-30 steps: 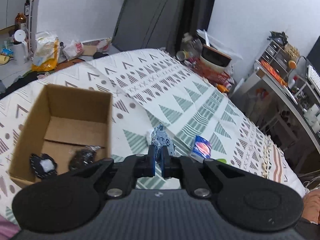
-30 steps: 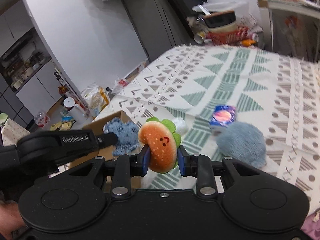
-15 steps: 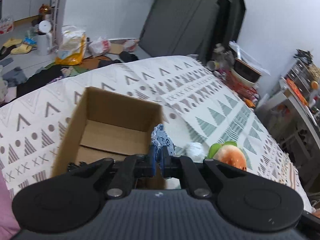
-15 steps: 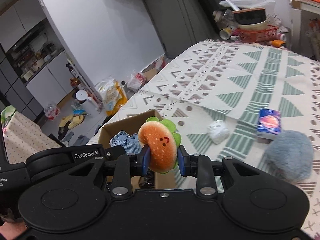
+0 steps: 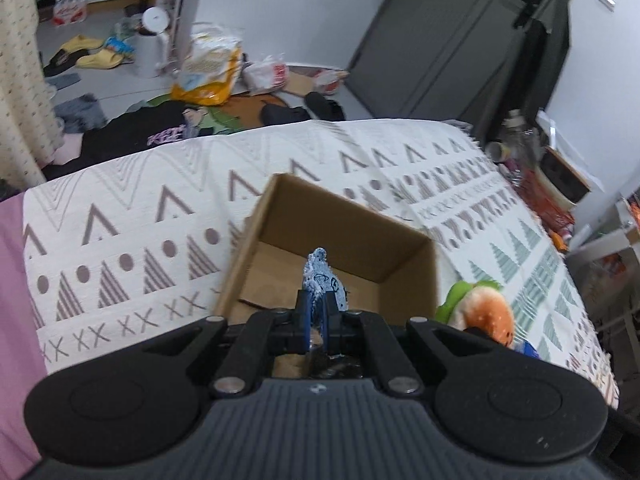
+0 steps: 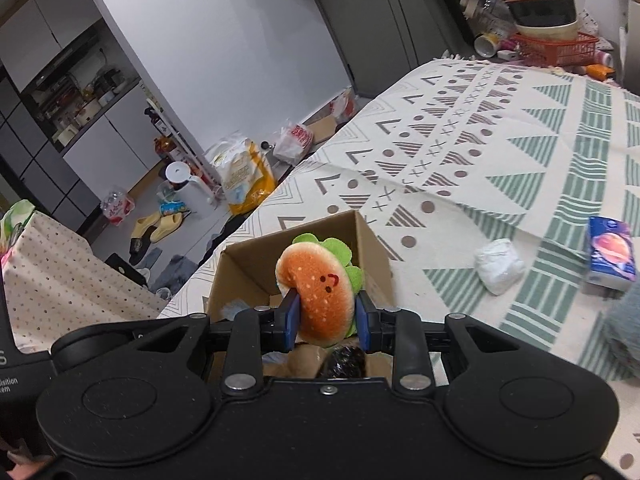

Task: Organize soft objects
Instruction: 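Carry the octopus and hamburger into the box and open both tools, then lift both open tools out of the box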

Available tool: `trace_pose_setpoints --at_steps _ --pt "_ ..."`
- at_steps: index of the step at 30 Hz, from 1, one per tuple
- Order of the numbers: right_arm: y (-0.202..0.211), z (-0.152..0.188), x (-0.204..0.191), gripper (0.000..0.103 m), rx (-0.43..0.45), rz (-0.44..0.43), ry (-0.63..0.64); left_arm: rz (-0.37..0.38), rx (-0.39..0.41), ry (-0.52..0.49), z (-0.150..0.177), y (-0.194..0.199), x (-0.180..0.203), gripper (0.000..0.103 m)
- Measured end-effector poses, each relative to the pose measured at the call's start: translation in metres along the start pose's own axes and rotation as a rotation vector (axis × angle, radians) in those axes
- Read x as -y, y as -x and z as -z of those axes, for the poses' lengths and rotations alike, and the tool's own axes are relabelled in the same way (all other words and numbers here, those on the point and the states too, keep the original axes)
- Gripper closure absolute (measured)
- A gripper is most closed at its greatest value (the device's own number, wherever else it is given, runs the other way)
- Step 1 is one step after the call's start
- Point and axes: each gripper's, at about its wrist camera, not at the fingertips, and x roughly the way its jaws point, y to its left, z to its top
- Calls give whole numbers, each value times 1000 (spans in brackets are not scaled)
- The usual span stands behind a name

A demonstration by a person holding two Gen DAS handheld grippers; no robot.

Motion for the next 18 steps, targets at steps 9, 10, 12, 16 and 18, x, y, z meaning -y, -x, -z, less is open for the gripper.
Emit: trace_pose_setpoints --at_steps 9,10,12,16,18 --pt "-22 -4 -1 70 -39 -36 -16 -32 11 33 -8 -2 -5 91" --pt "-24 -5 -1 66 -43 -39 -18 -31 16 33 -8 -1 -4 90" --pt "-23 -5 1 58 -37 -37 -25 -39 20 27 -9 -2 -3 89" --pt "-12 -7 11 54 -27 -30 -36 -52 16 21 -8 -3 0 78" --pt "-3 -6 18 53 -24 -21 -34 -63 22 15 -8 -2 3 68"
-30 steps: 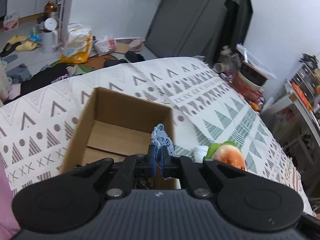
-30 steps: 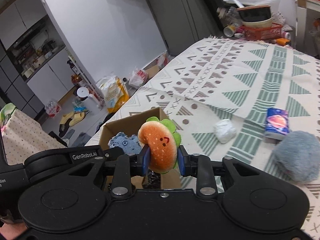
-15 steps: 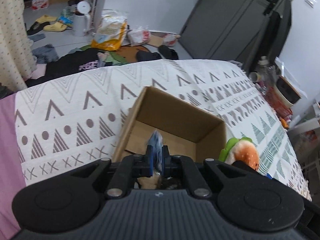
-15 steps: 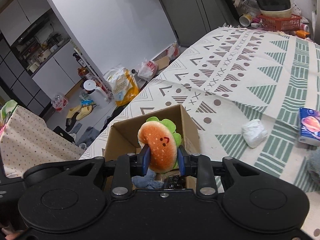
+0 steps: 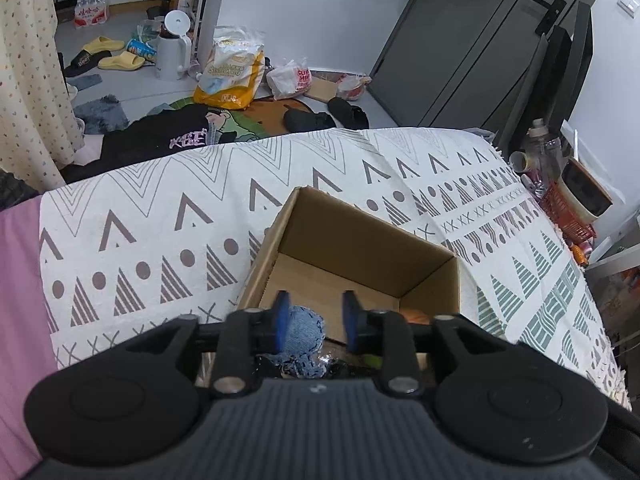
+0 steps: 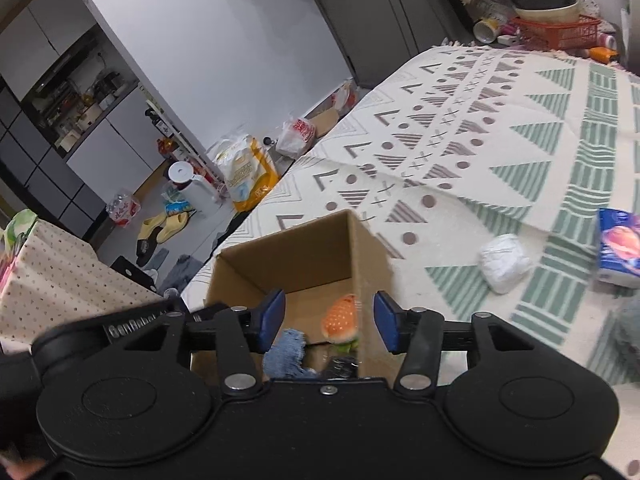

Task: Organize soft objects
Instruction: 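Lift both open tools out of the box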

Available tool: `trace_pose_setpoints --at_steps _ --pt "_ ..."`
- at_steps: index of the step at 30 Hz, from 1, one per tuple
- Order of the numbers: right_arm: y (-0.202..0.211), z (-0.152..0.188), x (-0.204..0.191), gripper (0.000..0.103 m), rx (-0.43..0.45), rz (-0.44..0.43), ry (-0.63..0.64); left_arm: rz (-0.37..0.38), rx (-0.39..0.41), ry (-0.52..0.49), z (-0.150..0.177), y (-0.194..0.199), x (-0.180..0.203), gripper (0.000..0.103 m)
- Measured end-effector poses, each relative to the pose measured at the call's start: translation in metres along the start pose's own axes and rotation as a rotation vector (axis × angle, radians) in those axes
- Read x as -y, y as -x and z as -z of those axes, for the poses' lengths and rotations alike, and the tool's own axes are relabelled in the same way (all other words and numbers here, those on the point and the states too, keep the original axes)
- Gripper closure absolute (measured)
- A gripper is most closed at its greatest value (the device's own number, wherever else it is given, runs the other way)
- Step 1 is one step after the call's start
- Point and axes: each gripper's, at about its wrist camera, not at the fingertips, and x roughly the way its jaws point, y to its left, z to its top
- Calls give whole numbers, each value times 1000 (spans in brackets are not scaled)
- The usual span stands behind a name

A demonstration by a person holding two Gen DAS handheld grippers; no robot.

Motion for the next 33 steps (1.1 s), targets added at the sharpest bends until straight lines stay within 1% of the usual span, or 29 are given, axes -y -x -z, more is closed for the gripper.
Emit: trace_pose_setpoints --at_steps 1,2,4,7,17,19,29,30,33 --pt "7 1 5 53 3 6 -1 -5 8 -6 0 1 2 61" --pt "11 1 9 53 6 11 -3 -7 18 -11 0 3 4 57" --pt "22 2 19 51 12 30 -14 -5 34 -22 1 7 9 43" --pt "40 4 36 50 22 55 -19 -4 48 -51 4 11 18 35" --pt "92 9 80 47 67 126 -34 32 80 -138 21 31 51 30" --pt "100 9 87 47 75 131 -35 42 82 -156 25 35 58 28" --pt "137 7 120 47 115 156 -43 72 93 -254 44 48 93 27" --pt "141 6 123 46 117 160 -44 81 82 -259 45 47 96 27" --pt "149 5 134 36 131 175 -43 87 57 -274 52 45 104 27"
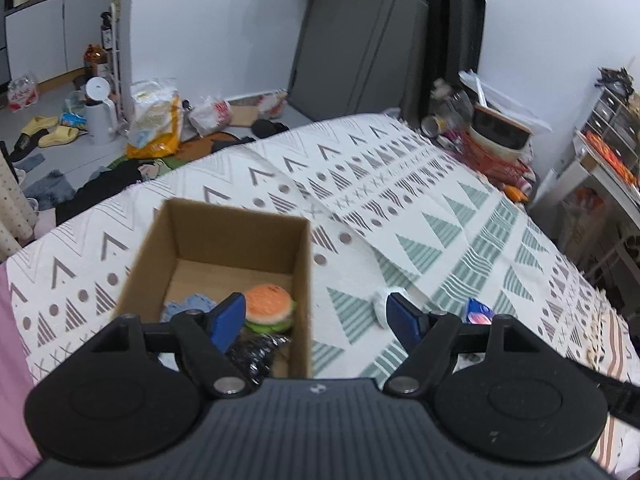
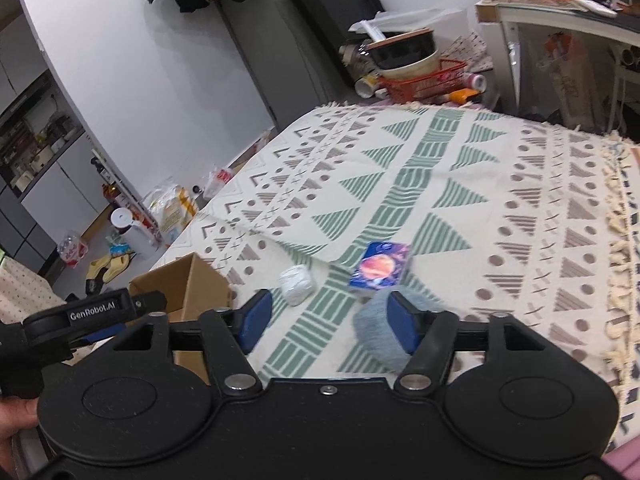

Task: Organize soft objects
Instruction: 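Lift both open tools out of the box, then reach the right tool to the grey fluffy ball and close on it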

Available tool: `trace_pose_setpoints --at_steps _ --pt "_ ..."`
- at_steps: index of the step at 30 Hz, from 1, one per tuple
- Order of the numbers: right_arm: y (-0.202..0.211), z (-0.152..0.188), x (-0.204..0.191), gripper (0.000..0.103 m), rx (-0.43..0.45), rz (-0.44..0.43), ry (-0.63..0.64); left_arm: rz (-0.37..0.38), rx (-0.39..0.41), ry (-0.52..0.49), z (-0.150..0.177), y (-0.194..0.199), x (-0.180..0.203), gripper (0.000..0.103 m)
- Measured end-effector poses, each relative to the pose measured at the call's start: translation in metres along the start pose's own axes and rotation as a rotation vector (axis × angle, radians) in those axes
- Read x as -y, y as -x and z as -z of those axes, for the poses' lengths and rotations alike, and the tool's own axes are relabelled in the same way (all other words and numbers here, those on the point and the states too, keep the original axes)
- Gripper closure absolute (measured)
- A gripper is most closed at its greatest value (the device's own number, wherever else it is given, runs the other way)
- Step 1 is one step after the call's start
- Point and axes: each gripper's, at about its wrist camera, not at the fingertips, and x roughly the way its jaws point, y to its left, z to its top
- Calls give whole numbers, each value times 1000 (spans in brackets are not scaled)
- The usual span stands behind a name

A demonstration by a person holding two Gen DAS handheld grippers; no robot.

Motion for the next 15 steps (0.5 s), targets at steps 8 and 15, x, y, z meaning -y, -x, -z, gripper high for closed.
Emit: trace_pose_setpoints --at_steps 8,15 --pt "8 -7 37 0 38 51 -28 27 -15 -53 13 -1 29 26" --pt "-13 8 77 0 15 79 -138 26 -28 -148 28 -4 59 7"
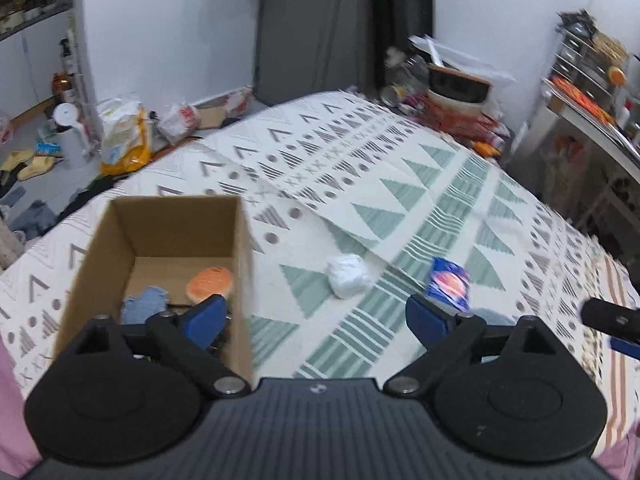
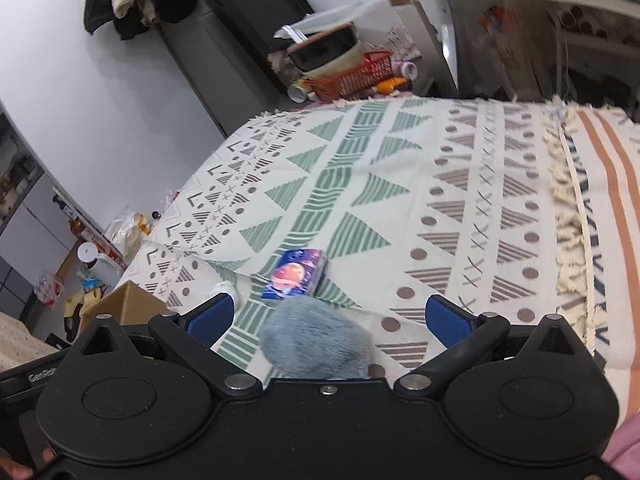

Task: Organize soft objects
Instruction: 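Reach the right tool to the grey fluffy ball and close on it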

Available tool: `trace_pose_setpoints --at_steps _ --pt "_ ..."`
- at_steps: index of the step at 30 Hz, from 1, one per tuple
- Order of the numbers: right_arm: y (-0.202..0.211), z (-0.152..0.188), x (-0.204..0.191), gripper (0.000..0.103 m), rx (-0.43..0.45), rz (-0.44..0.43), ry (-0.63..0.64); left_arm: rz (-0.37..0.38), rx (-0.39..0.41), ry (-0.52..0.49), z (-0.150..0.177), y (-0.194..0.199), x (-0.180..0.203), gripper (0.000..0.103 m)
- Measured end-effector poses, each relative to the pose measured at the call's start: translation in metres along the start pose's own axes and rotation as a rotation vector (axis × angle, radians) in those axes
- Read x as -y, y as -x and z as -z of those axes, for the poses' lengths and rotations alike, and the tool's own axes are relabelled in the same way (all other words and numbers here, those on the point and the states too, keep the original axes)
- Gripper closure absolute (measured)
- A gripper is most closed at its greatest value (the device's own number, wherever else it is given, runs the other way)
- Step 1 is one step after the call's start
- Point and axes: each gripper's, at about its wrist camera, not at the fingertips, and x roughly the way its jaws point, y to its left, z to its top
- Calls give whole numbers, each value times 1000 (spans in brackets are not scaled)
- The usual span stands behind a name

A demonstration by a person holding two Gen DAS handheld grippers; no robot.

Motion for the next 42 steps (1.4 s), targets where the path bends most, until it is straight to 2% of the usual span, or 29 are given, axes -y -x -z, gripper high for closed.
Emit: trace_pose_setpoints --at_steps 5,10,17,23,27,32,35,40,42 --pt "-17 7 18 0 -17 15 -40 30 -38 -37 10 -11 17 7" --pt "-36 10 29 0 -35 19 -50 20 -65 -65 13 -23 32 7" --pt "-67 19 40 3 -105 17 -61 28 -84 -80 15 -35 45 7" --pt "-76 20 35 4 -120 -39 -60 55 -88 -69 17 -40 50 7" --pt "-76 26 30 6 -167 -113 -58 53 -97 -61 18 -46 51 10" --pt "-76 32 17 16 -204 -173 -45 67 -99 -35 21 -47 49 11" --pt "-76 36 14 26 -230 -216 -61 84 -95 -22 22 -45 47 18" --pt "-72 38 9 43 -240 -248 -72 106 -121 6 23 -48 41 37" --pt "-68 38 10 47 -240 -260 -92 117 -143 19 25 -50 39 44"
